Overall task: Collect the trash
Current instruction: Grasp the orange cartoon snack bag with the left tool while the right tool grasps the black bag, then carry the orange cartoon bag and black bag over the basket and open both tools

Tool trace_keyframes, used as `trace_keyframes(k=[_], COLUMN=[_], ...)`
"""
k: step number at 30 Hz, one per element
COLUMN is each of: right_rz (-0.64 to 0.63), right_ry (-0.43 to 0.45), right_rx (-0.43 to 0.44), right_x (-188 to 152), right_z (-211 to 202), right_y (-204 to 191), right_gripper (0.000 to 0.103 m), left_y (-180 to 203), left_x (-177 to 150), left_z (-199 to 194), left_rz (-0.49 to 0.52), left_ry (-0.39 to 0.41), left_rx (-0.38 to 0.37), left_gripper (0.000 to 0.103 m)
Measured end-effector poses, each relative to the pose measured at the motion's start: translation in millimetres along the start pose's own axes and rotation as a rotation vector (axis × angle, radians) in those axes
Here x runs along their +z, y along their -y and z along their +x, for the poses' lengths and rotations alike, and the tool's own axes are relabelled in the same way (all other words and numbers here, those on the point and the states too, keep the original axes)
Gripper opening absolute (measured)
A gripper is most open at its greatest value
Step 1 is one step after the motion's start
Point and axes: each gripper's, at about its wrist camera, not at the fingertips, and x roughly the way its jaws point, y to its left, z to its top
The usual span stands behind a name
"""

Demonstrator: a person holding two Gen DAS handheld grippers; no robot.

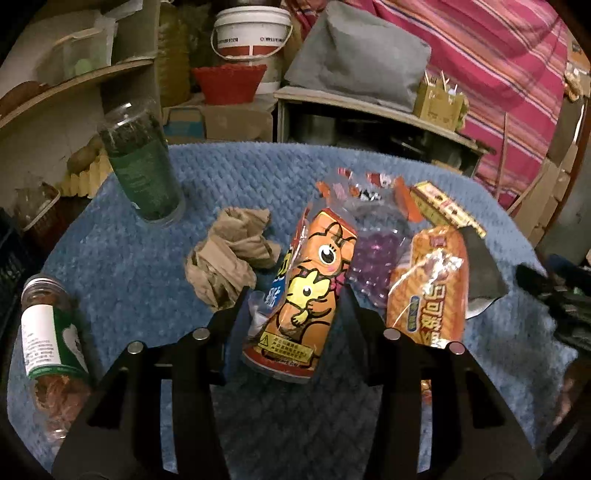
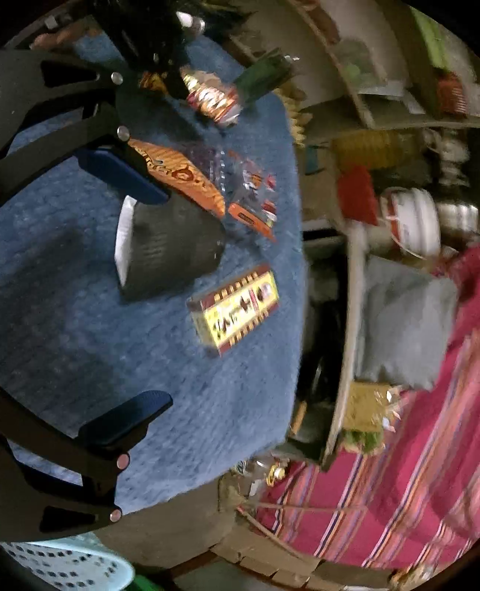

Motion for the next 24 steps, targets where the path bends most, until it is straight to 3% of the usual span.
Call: trace_keyframes(k=[7,11,12,14,19,24], right_rz=[-0.050,-0.125,-0.146,-0.163,-0.147,-0.062], right_ry=[-0.077,-0.070,-0.061,-0.061,-0.033,0.041], right_rx=[0.064,0.034,0.027,0.056,0.051,0.052], right_x=[-0.6,-3.7,-4.7,-8.0,-12.0,-20.6], right_z=[37.5,41.5,38.9,34.9,20.7,-24.8], right_y=[-21.4,-38.4,-41.6,-44.5,-36.3,-4.7], right_gripper=[0.098,0.097,0.095,0.075,0.074,0.075], left_y=[-4.5,-6.8,-7.6,-7.8,-3.9,0.4], left_x=[-0.4,-1.0,-1.5,-2.7,-5.9,-8.2], left_z=[-5.5,-5.0,-5.0,-4.7,-5.1,-15.2], left_rz=[-0.017,-0.022,-0.024,-0.025,-0.017,-0.011], left_ry=[0.000,-0.001,-0.002,-0.006,-0.016,-0.004], left_rx=[-0.020,-0.020,-0.021,-0.019,-0.016,-0.029], left_gripper=[0.046,0.046,0.046,0.046,0.046,0.046])
